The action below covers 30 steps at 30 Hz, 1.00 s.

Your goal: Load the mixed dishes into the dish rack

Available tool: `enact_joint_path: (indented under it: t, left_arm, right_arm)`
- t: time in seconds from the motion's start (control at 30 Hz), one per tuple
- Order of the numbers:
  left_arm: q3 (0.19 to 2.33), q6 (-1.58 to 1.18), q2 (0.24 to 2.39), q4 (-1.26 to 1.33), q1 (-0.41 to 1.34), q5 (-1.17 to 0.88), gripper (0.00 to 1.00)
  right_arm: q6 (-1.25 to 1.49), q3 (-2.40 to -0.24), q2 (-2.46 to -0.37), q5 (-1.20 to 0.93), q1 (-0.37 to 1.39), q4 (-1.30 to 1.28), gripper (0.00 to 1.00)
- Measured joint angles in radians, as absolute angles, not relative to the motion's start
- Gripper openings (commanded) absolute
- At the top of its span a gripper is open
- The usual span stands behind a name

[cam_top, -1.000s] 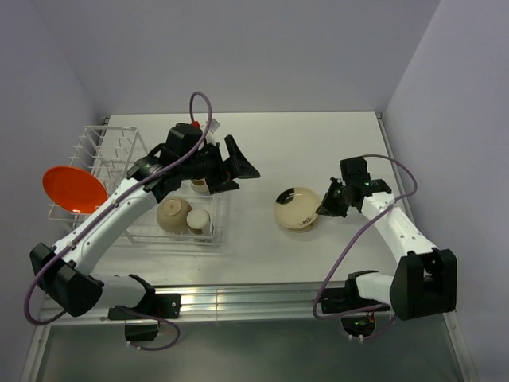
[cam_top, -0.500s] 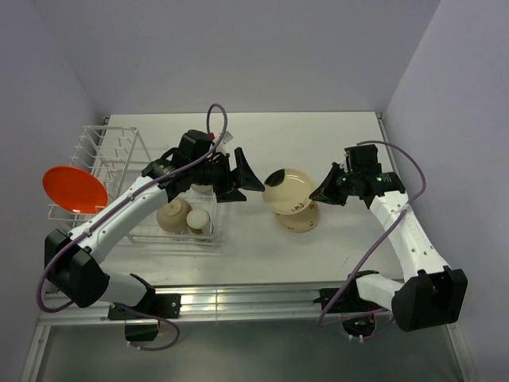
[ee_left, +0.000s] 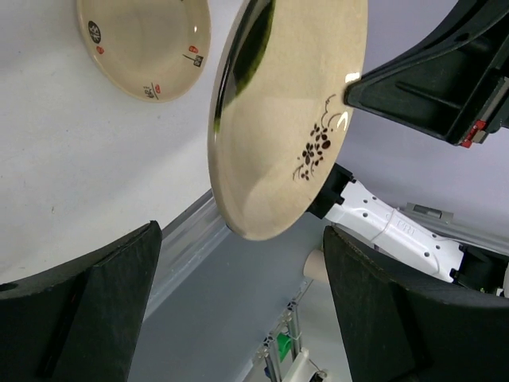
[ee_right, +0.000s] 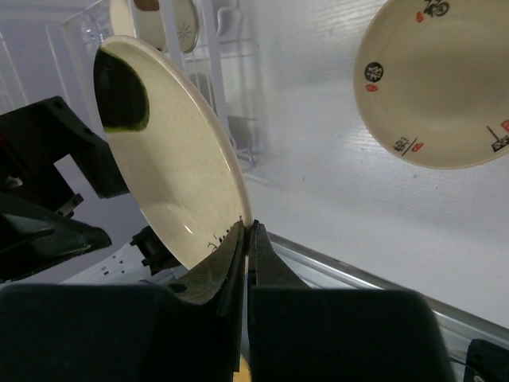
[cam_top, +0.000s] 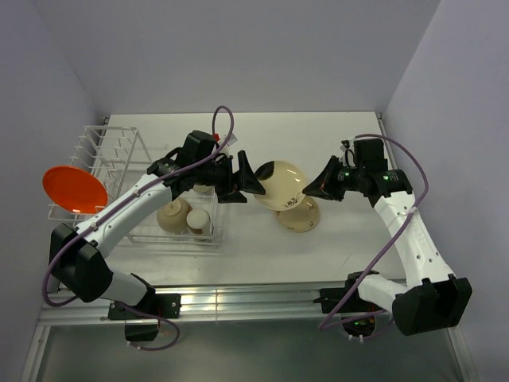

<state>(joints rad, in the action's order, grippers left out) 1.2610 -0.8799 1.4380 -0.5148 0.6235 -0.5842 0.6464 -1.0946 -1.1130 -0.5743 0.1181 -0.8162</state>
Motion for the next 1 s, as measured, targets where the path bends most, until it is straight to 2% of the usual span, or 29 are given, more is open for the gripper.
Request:
enact_joint_path:
  t: [0.57,0.73,1.0]
  left_arm:
    - [1.343,-0.837,1.5,-0.508,0.624,-0.53,0.84]
    - [1.385,-0.799,1.504,-0.544,0.624,-0.48,0.88]
    - [1.384,-0.779,1.483,-0.617,0.625,-0.355,0.89]
  right_arm:
    - [0.654,-1.098,-1.107,-0.636,0.153,-0.83,0.0]
    - [0.653,-1.122,-1.107,-0.631,0.164,-0.846,0.0]
    - [0.649,-1.14,-1.107,-0.587,0.166,-0.854,0.0]
